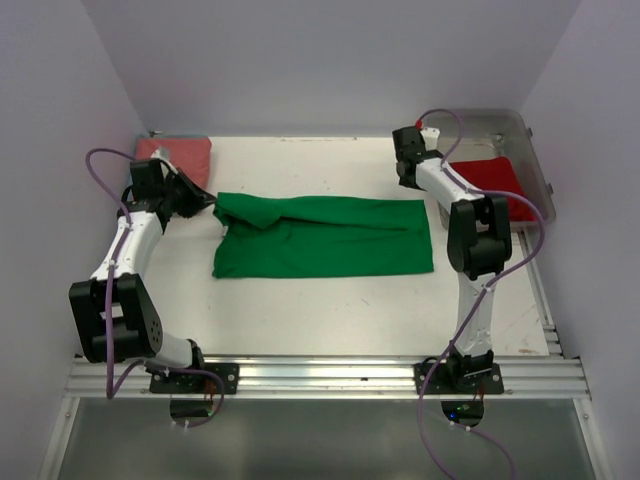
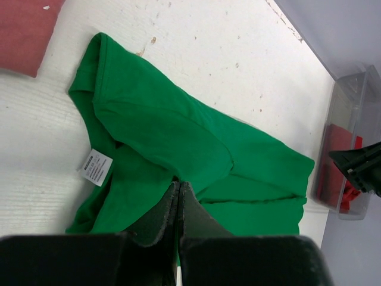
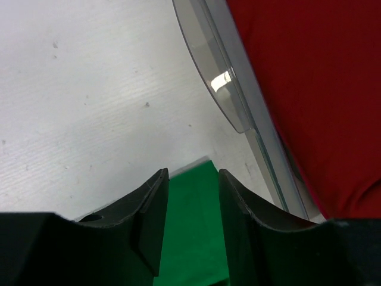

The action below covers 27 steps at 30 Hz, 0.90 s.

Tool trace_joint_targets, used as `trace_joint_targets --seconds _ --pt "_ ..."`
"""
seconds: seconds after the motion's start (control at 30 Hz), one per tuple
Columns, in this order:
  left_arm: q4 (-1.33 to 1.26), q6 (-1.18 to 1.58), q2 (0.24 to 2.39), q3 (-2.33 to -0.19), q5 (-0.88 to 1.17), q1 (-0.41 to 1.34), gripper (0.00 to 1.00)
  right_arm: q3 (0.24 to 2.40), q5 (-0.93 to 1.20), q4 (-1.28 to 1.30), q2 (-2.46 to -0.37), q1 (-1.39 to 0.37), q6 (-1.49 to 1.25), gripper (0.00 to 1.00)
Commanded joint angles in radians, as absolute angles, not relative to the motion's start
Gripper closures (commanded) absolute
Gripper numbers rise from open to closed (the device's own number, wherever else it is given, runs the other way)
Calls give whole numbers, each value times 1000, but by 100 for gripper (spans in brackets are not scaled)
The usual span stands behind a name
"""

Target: Fold and stack the t-shirts

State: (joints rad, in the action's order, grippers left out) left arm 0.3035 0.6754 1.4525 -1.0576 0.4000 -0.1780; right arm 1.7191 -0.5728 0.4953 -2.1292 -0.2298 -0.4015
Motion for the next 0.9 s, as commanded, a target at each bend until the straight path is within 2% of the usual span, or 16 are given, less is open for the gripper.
trace_joint_targets --seconds 0.0,0.23,0.6,0.87 --pt "298 649 1430 -1055 407 -192 100 1750 -618 572 -2146 -236 -455 57" --pt "295 650 1424 -1057 413 -193 100 1628 -581 621 -2068 -238 -584 66" --pt "276 661 1440 -1048 440 -193 100 1441 -531 690 -1902 -258 -663 66" --pt "276 666 1448 -1042 440 -192 100 1371 -489 663 -1878 -258 -678 66"
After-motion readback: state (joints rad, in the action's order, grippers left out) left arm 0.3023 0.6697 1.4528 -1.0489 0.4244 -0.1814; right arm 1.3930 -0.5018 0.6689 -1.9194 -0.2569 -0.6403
